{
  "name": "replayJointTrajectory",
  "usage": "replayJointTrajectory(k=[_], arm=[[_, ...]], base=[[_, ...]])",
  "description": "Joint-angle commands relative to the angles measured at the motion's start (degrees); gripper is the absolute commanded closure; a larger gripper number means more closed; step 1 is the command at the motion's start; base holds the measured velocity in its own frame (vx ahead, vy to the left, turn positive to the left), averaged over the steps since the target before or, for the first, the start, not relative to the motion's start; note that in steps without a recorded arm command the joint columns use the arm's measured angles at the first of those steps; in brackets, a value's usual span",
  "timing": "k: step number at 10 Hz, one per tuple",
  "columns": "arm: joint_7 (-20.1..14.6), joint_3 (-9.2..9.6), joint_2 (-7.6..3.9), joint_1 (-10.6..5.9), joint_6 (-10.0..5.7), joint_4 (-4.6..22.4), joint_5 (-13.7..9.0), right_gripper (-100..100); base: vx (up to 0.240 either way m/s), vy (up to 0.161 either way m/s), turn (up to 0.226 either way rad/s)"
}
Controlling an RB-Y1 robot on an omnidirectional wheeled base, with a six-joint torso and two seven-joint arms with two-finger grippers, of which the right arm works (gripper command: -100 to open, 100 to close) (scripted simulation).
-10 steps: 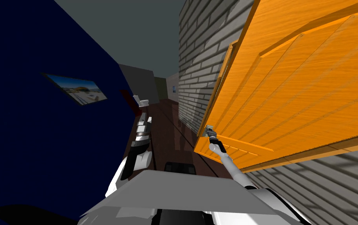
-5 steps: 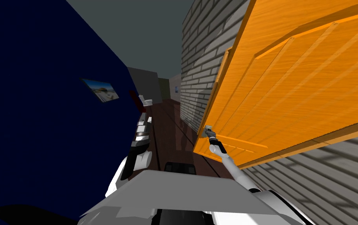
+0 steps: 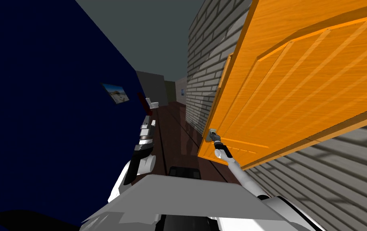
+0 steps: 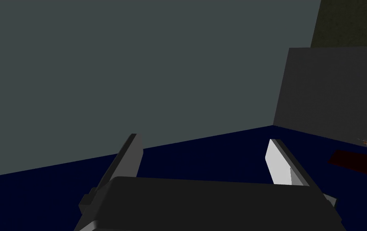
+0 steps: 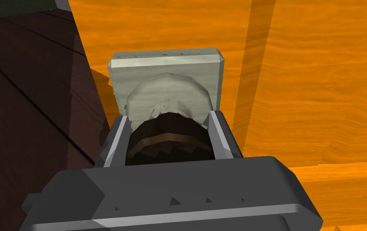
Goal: Pull the door open
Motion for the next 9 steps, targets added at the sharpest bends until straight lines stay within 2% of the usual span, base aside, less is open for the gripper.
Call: replayJointTrajectory(k=[1,3,9], arm=[[-0.77,1.01,-0.75,0.37,-0.23,-0.64,0.06,100],[-1.46,1.90,-1.41,0.70,-0.43,-1.21,0.11,100],[-4.60,6.00,-4.46,2.21,-1.35,-3.81,0.34,100]], base=[[-0.133,-0.050,0.095],[-0.206,-0.064,0.092],[-0.196,-0.077,0.104]])
